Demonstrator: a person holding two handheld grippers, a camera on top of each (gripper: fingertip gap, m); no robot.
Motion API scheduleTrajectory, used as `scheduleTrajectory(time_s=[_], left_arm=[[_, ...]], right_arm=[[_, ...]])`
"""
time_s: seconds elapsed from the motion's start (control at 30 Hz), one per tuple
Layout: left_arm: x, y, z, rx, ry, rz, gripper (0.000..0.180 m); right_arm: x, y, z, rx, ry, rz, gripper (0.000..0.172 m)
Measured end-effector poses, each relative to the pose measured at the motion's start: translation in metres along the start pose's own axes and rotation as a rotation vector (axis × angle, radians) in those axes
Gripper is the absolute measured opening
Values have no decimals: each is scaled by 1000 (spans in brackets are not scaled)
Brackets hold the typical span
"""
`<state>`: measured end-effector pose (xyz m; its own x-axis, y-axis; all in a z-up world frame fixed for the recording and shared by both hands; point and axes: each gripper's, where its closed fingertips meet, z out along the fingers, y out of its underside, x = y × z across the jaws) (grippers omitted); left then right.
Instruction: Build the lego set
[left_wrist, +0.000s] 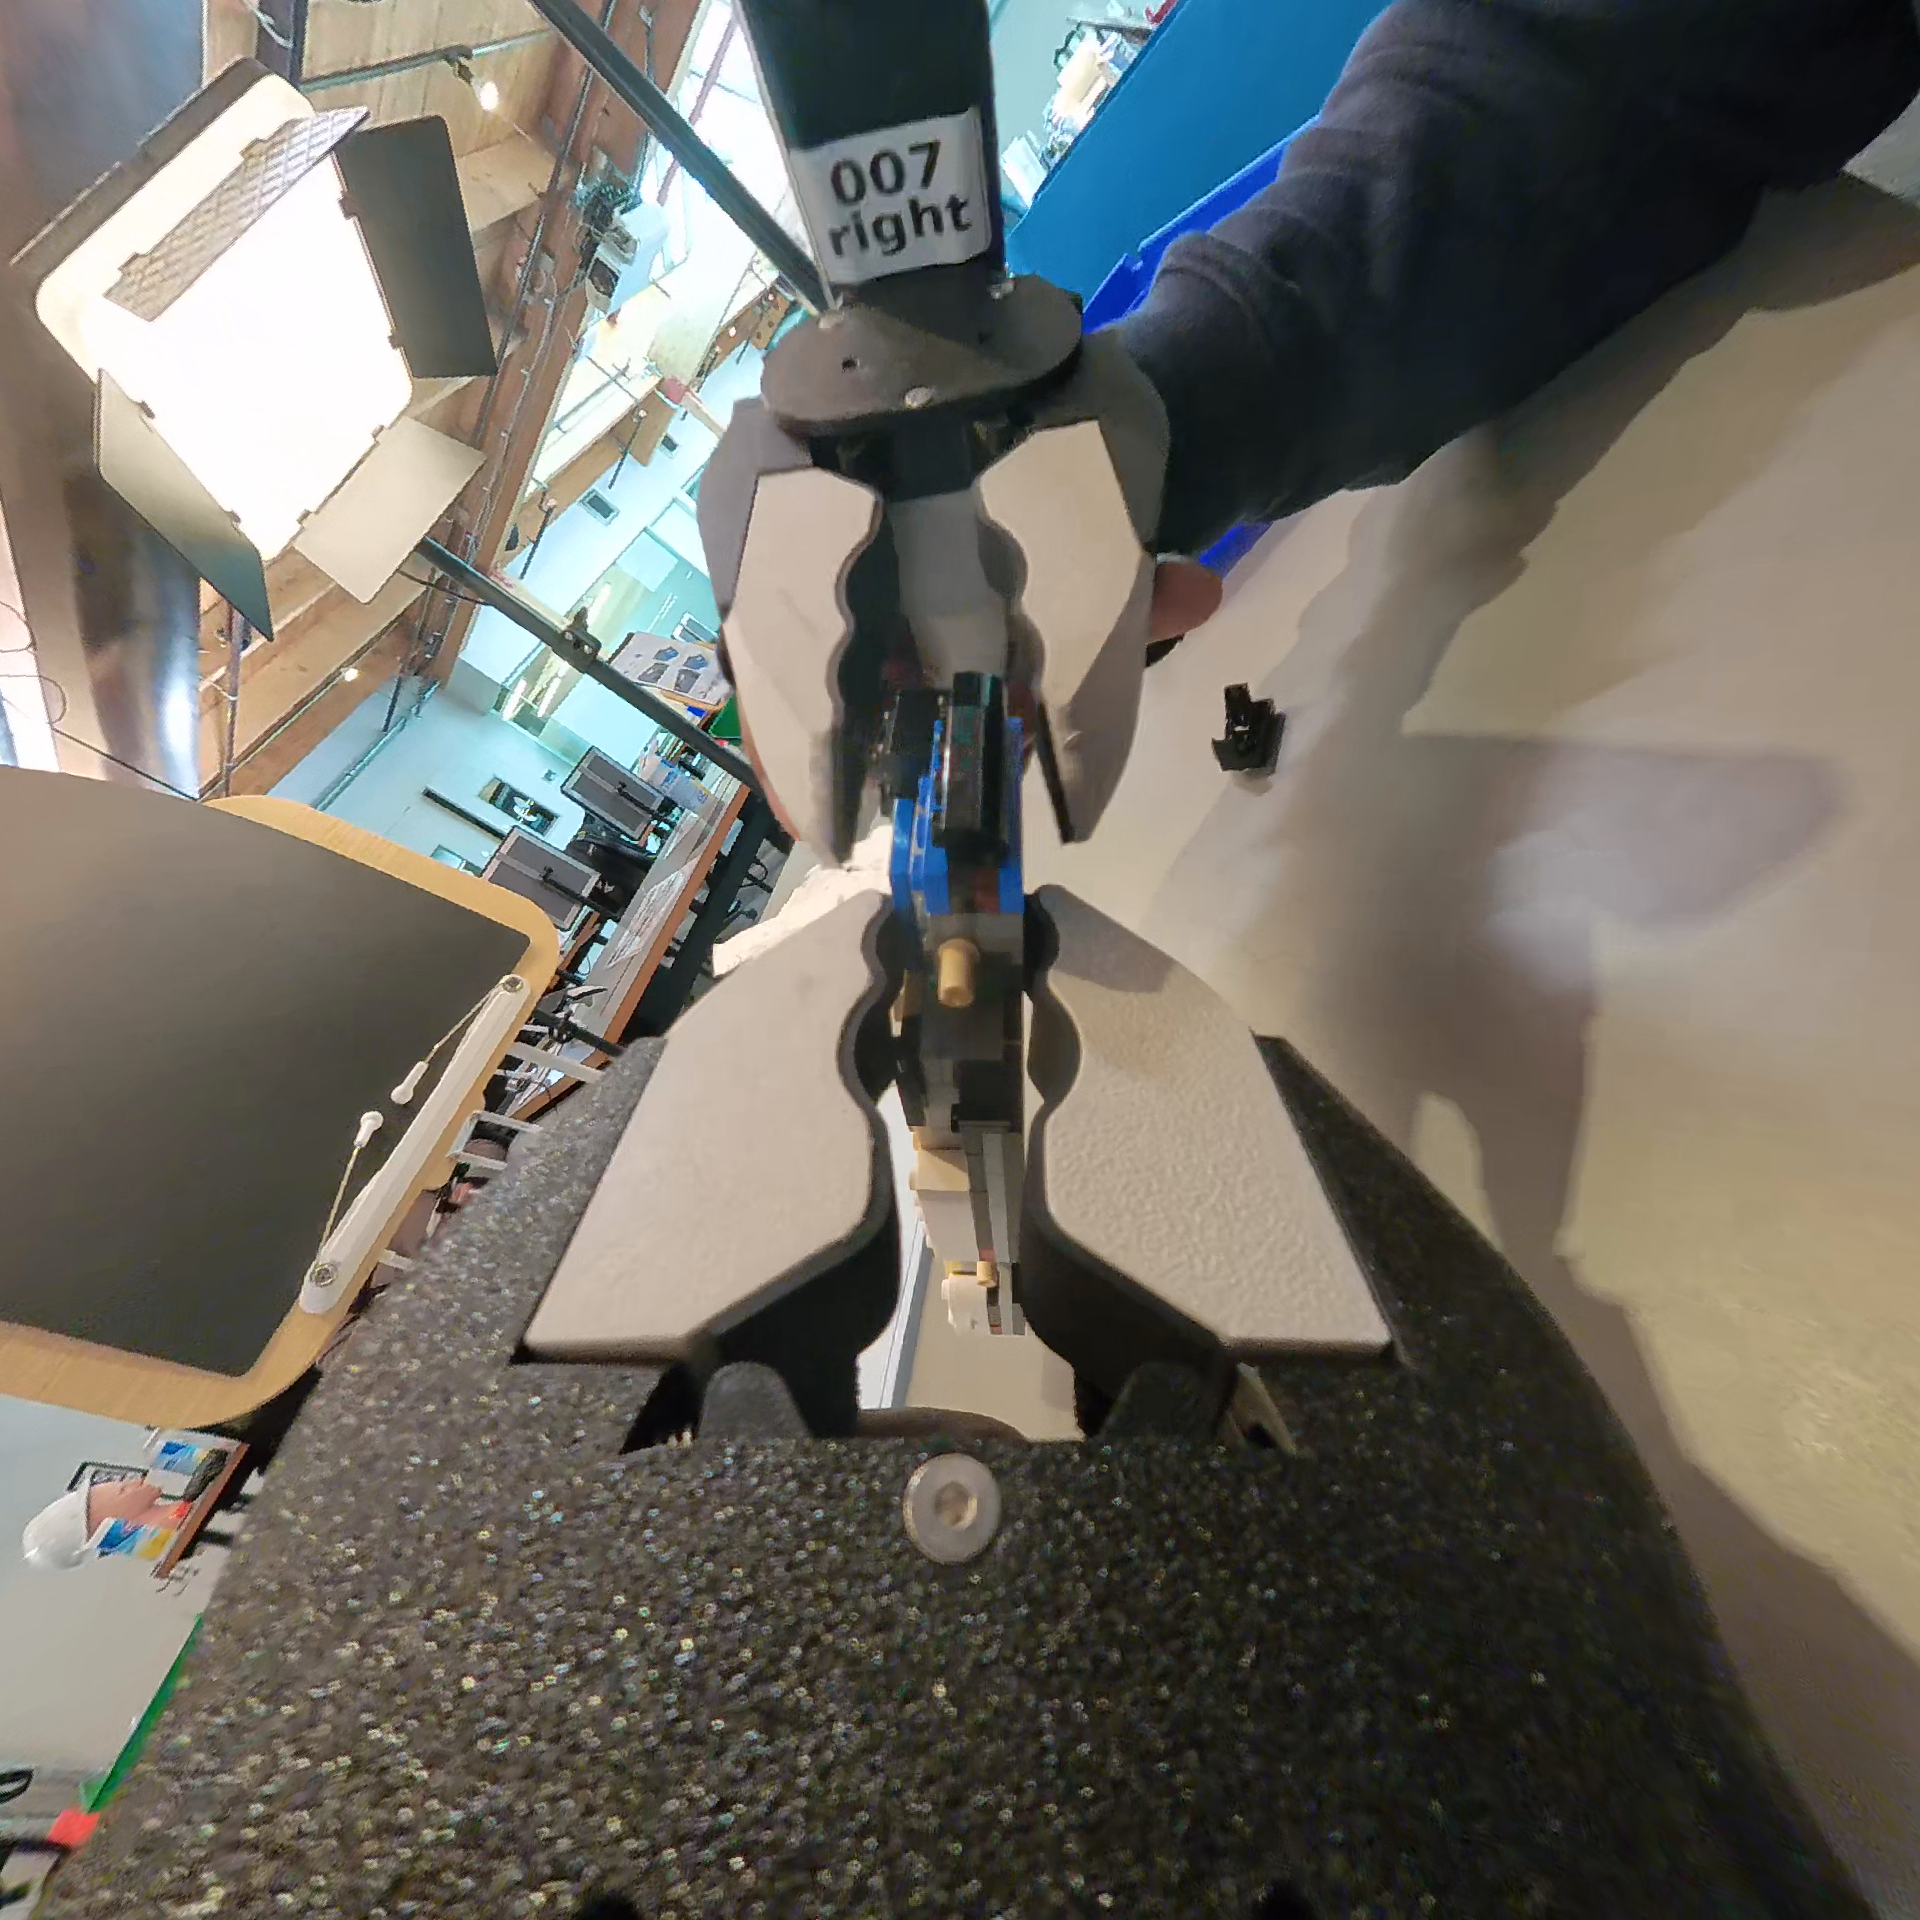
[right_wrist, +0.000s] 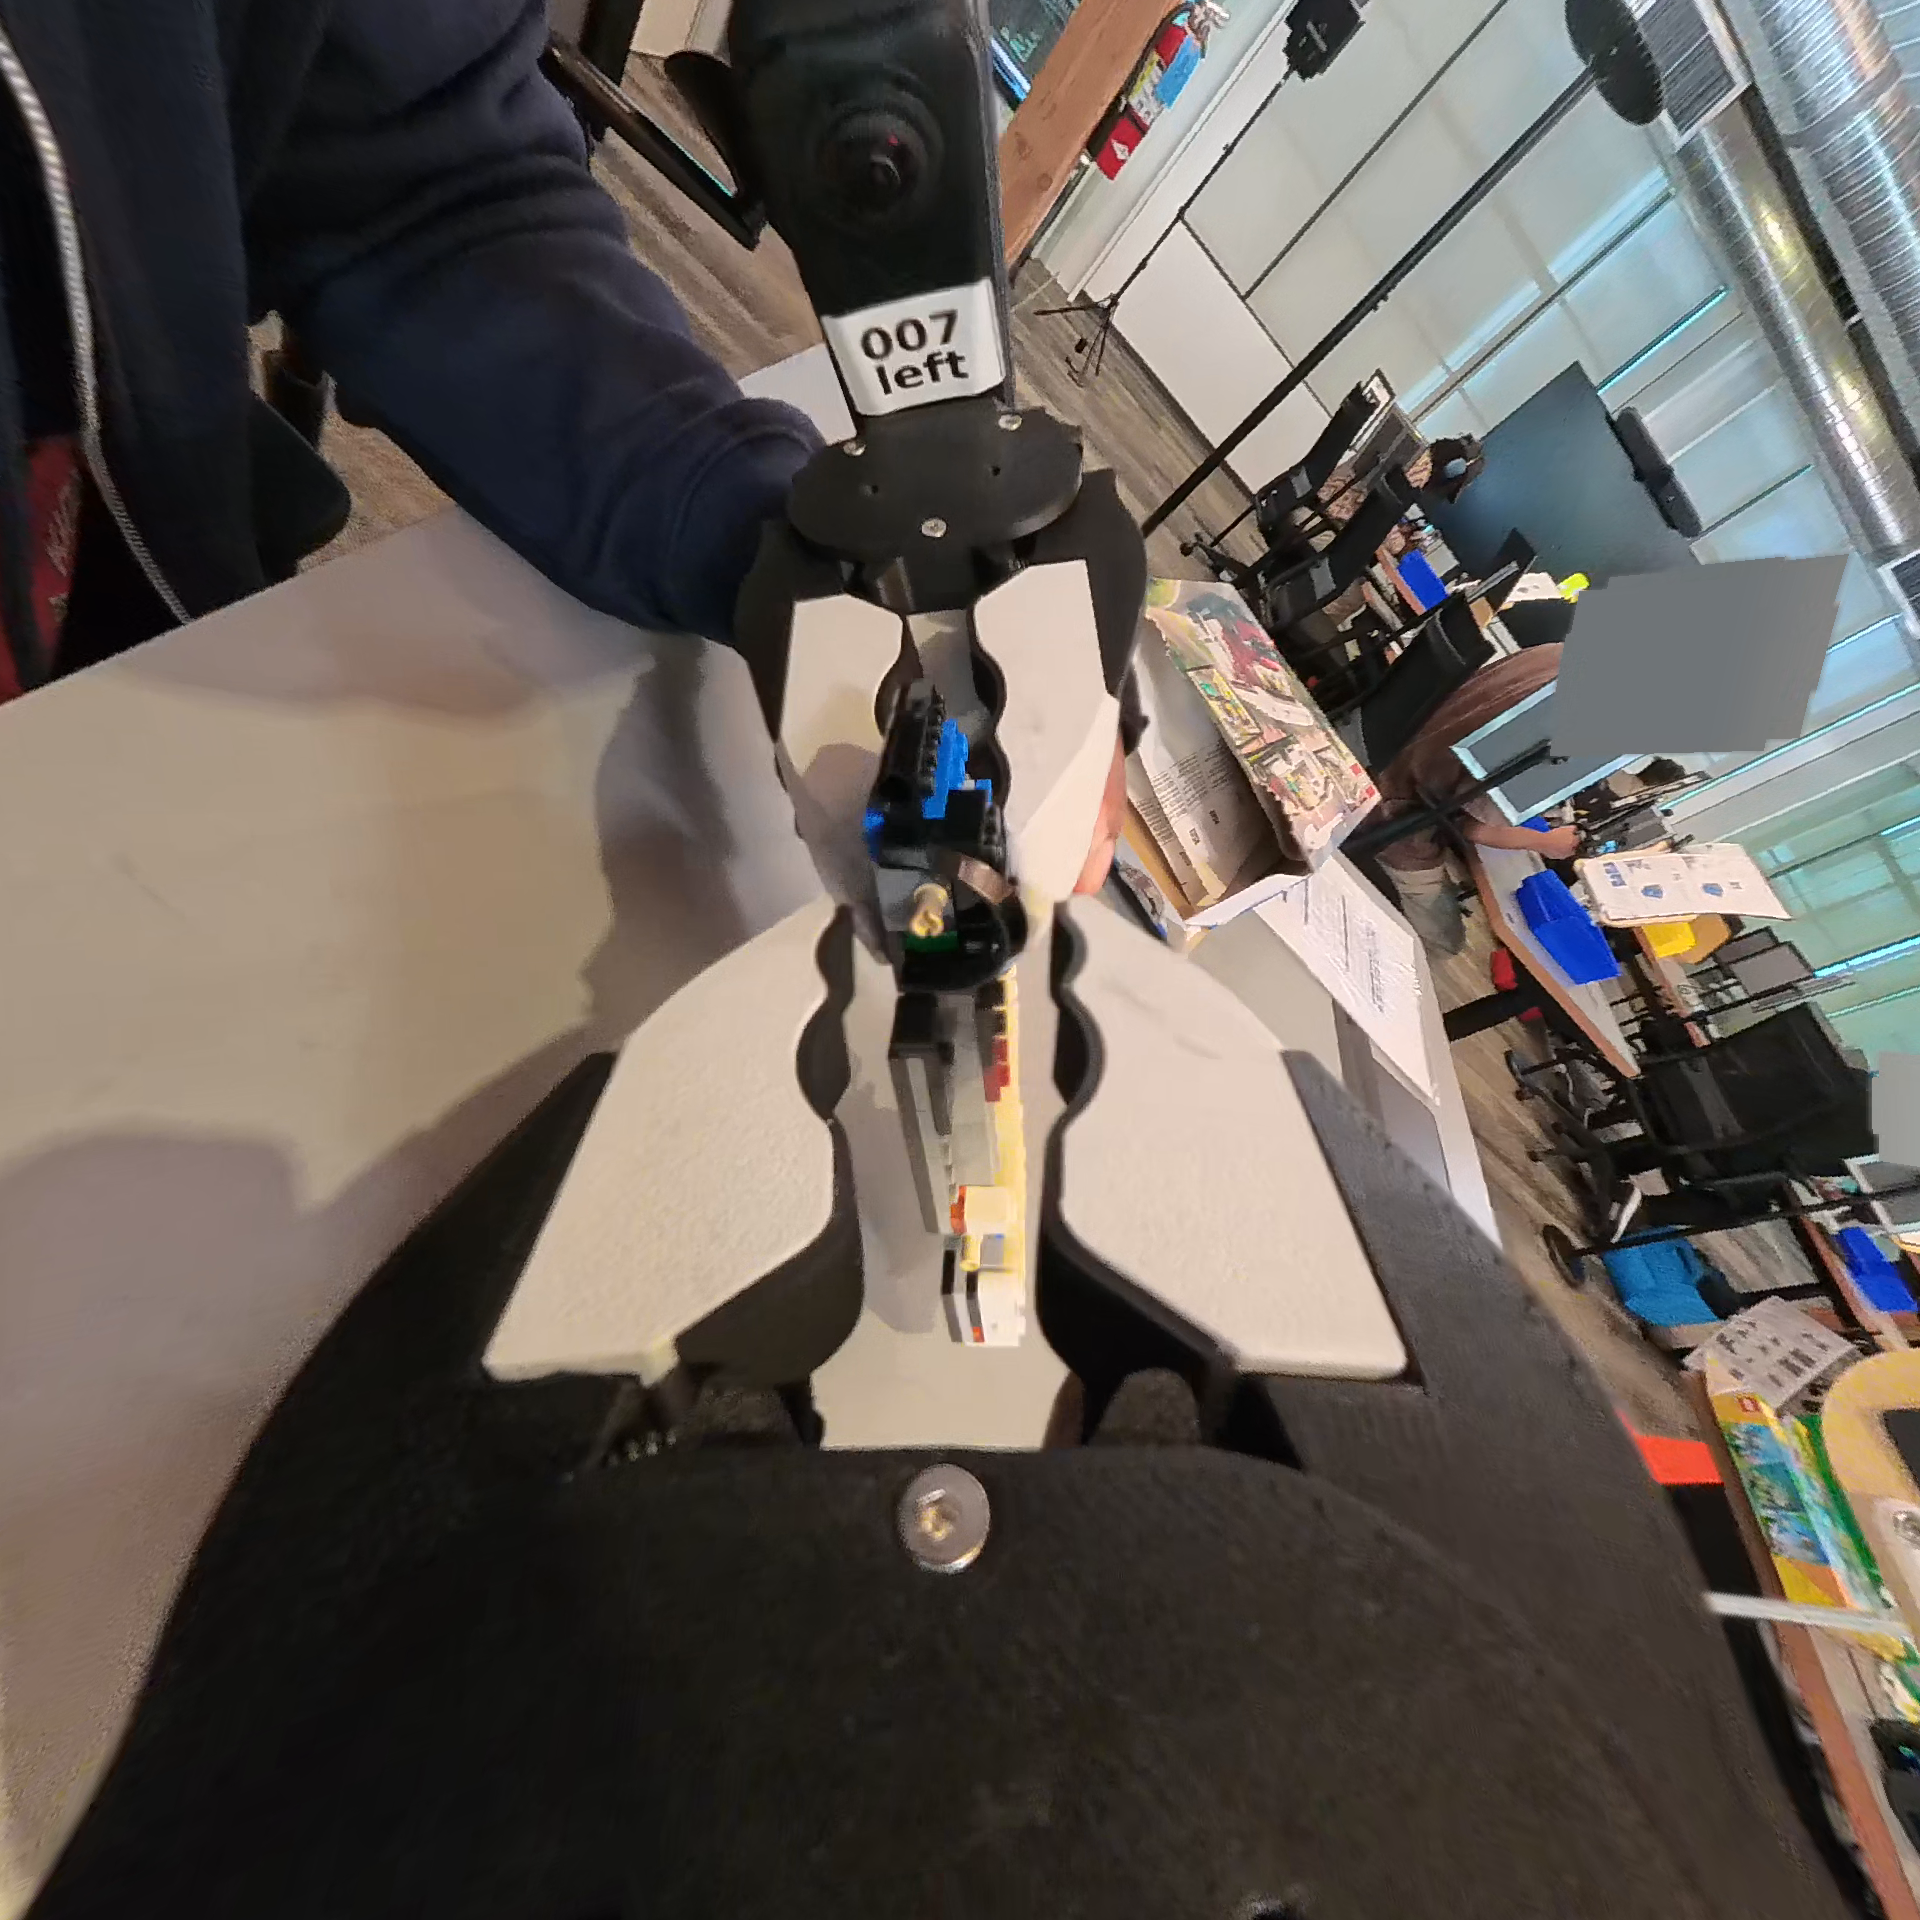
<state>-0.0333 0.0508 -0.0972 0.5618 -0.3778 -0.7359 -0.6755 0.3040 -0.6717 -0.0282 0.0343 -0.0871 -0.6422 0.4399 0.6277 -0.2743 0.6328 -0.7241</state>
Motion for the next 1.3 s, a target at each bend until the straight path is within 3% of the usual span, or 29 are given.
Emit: scheduleTrajectory(time_s=[0.13, 0.37, 0.87, 1.3], left_arm=[[-2, 0, -2, 2, -10, -2, 22], [3, 4, 0, -30, 13, 2, 22], [8, 6, 1, -45, 43, -14, 22], [-4, 2, -2, 7, -12, -95, 22]], right_arm=[[0, 0, -1, -8, 22, -36, 41], [-1, -3, 3, -4, 59, -96, 27], [-6, -1, 2, -1, 7, -57, 25], [6, 1, -1, 1, 85, -56, 33]])
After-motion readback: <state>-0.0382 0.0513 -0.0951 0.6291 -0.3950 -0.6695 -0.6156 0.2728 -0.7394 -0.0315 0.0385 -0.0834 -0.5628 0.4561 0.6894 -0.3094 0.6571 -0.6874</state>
